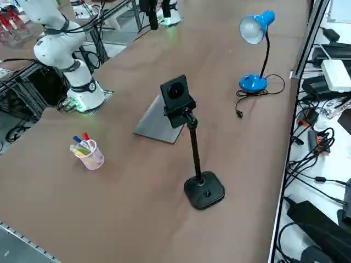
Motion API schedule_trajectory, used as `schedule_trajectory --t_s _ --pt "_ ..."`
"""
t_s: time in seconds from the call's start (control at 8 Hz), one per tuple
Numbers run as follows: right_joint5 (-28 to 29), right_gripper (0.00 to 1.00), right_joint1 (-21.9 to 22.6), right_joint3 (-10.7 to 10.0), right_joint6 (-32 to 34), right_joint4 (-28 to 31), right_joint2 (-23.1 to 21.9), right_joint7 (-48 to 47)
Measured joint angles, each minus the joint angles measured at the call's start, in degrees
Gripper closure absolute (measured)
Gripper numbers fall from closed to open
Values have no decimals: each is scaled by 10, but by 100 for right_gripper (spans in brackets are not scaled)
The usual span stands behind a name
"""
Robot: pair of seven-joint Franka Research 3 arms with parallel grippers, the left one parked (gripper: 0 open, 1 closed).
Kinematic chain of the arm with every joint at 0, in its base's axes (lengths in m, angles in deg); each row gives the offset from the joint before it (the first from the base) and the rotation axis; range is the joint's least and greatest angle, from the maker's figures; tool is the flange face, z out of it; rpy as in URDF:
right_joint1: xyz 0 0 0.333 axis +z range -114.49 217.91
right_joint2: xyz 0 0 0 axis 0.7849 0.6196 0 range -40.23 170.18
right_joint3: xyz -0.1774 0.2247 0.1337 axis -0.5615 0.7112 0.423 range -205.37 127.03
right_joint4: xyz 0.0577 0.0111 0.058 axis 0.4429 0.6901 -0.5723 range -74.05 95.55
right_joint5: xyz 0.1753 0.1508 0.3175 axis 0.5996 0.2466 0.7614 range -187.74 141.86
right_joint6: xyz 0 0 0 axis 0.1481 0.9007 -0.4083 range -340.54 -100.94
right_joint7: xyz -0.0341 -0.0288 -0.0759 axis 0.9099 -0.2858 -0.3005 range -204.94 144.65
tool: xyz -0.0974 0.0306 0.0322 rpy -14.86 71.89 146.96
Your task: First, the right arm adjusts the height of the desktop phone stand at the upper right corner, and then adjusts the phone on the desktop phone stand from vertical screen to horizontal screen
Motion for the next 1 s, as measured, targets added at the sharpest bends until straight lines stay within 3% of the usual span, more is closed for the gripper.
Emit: schedule_trajectory --t_s 0.62,1.0 --pt "0 0 -2 -6 5 -37 27 0" --pt "-30 0 -18 -9 -4 -65 49 0"
